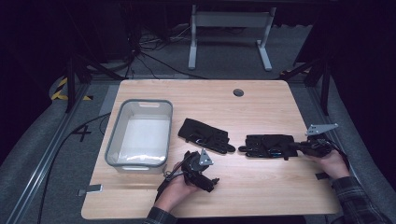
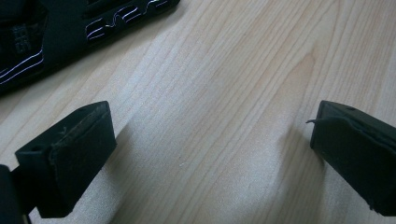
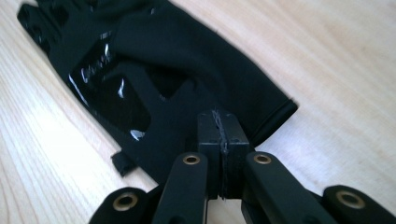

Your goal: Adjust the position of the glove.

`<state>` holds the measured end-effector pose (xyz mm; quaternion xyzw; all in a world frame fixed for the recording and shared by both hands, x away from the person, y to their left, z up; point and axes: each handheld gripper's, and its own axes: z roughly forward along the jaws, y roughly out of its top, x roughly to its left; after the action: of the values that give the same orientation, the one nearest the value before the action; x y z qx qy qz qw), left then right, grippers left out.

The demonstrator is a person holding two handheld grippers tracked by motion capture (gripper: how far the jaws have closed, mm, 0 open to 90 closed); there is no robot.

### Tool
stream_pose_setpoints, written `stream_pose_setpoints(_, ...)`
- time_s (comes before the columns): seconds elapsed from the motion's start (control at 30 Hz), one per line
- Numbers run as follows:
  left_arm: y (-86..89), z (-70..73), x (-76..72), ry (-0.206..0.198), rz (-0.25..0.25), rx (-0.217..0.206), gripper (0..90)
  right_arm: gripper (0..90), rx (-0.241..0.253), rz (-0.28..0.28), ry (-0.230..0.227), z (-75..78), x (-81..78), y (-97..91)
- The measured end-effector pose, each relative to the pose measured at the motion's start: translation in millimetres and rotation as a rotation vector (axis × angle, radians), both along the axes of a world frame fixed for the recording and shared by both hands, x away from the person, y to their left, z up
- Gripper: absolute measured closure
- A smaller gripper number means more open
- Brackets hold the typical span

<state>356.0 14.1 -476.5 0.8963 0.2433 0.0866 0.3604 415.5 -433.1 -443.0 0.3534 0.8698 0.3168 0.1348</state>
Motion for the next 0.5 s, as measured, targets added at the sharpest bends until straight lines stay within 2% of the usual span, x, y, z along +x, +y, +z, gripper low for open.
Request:
stream_pose_setpoints(0.23, -0.1, 0.1, 0.2, -0.003, -0.001, 0.001, 0.2, 90.0, -0.001, 0.018, 0.009, -0.2, -11.3, 5.0)
stream_pose_setpoints(0.5, -0.2, 0.0, 0.3, -0.003, -0.002, 0.0, 0.2, 90.0, -0.016, 0.072, 0.017, 0.2, -31.1, 14.6)
